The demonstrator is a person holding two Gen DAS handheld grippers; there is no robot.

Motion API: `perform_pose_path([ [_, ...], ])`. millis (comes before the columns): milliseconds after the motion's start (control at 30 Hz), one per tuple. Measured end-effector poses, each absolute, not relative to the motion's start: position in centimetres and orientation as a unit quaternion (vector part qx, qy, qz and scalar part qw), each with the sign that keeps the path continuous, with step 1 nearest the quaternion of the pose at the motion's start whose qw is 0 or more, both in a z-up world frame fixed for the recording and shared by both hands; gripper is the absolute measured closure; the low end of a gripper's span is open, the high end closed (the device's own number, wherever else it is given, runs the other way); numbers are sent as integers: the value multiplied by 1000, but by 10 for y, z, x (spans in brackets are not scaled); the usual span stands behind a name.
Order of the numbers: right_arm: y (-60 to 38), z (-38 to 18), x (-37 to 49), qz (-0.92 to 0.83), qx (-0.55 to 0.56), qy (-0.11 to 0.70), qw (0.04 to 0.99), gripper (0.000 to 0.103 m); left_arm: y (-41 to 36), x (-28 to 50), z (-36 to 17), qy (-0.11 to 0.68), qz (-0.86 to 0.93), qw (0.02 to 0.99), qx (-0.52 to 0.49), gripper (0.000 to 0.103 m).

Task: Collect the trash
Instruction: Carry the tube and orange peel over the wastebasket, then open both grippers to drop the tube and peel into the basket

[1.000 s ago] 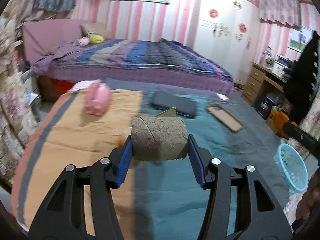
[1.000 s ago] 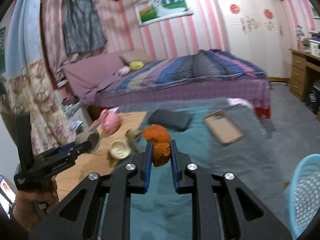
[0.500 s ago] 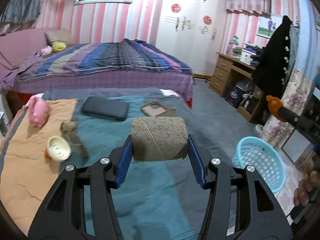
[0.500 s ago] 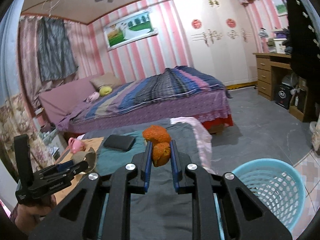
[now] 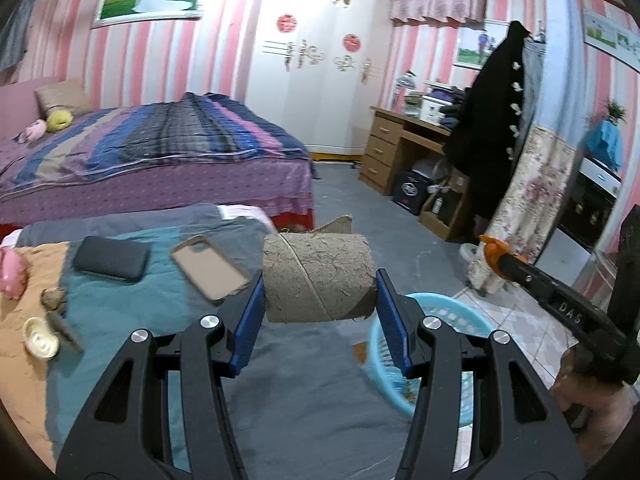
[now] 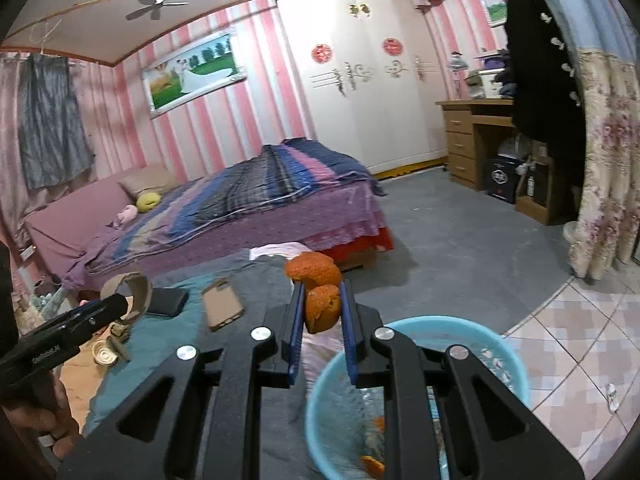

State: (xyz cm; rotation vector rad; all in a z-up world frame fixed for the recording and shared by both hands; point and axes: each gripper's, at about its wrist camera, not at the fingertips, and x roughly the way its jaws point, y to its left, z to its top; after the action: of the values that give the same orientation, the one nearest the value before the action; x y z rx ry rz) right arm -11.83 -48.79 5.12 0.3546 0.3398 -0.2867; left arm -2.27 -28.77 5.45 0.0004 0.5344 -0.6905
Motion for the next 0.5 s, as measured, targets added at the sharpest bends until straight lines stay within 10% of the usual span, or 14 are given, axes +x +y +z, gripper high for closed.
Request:
perform_pose_path([
  [500,-527,45,-136,-179,193,170,950,82,-350,-34,40,271,-379,884,23,51],
])
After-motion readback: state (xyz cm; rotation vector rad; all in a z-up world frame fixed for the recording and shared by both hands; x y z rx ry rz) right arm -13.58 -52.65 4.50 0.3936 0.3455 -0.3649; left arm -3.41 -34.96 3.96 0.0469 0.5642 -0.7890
